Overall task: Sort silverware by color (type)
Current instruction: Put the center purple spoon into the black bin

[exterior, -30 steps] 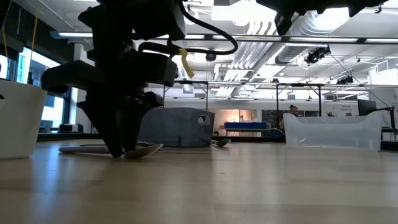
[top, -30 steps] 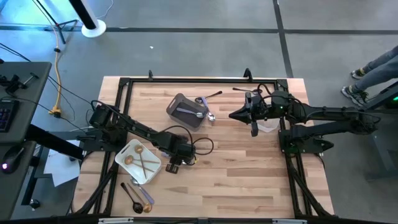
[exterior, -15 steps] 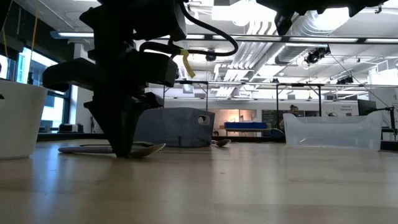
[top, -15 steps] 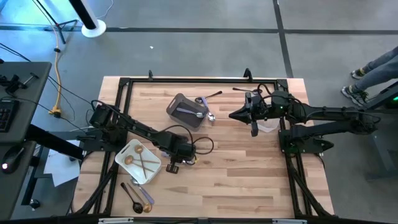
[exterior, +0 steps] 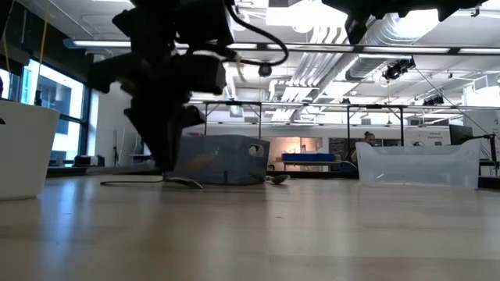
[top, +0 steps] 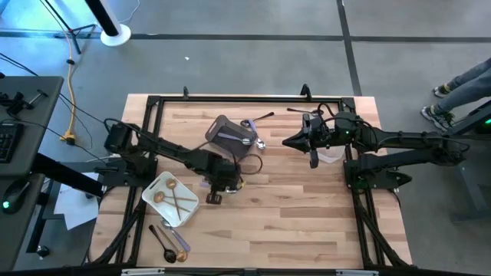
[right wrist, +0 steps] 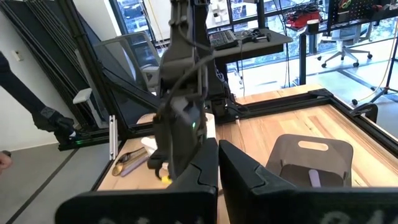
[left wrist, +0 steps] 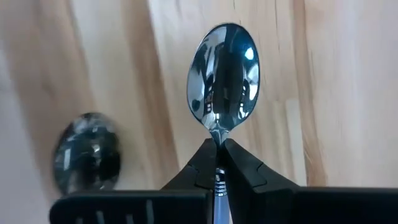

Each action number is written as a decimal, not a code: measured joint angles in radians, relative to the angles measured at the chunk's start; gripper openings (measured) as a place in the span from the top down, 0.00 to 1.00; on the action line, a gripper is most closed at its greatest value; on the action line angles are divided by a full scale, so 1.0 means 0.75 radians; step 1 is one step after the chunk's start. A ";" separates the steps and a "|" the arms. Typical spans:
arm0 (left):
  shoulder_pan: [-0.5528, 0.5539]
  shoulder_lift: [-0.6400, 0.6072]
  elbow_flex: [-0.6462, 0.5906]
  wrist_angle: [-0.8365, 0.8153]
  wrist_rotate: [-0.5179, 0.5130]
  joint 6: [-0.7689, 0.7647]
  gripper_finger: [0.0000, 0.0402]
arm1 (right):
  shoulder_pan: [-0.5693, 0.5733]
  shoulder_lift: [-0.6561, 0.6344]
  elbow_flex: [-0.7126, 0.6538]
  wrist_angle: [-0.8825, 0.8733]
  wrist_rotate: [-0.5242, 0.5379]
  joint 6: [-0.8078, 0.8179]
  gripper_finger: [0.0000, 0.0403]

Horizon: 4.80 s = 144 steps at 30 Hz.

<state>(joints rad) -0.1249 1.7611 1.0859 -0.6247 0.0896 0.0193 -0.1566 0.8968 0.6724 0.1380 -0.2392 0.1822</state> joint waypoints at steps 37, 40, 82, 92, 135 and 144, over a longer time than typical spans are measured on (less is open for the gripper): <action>0.382 -1.147 -0.324 0.965 0.068 -0.150 1.00 | 0.001 0.000 0.001 0.193 0.000 0.035 1.00; 0.382 -1.152 -0.443 1.120 0.078 -0.224 1.00 | 0.001 0.000 0.001 0.194 0.000 0.033 1.00; 0.381 -1.132 -0.523 1.238 0.078 -0.232 1.00 | 0.001 0.000 0.001 0.192 0.001 -0.011 1.00; 0.381 -1.132 -0.523 1.238 0.078 -0.231 1.00 | 0.000 0.000 0.001 0.192 0.001 -0.011 1.00; 0.381 -1.132 -0.523 1.238 0.076 -0.232 1.00 | 0.000 0.000 0.001 0.192 0.002 -0.010 1.00; 0.384 -1.110 -0.525 1.234 0.063 -0.232 1.00 | 0.000 0.000 0.001 0.192 0.002 -0.004 1.00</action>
<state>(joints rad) 0.1633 0.9288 0.6922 0.3011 0.1370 -0.1547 -0.1566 0.8970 0.6727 0.2817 -0.2379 0.1791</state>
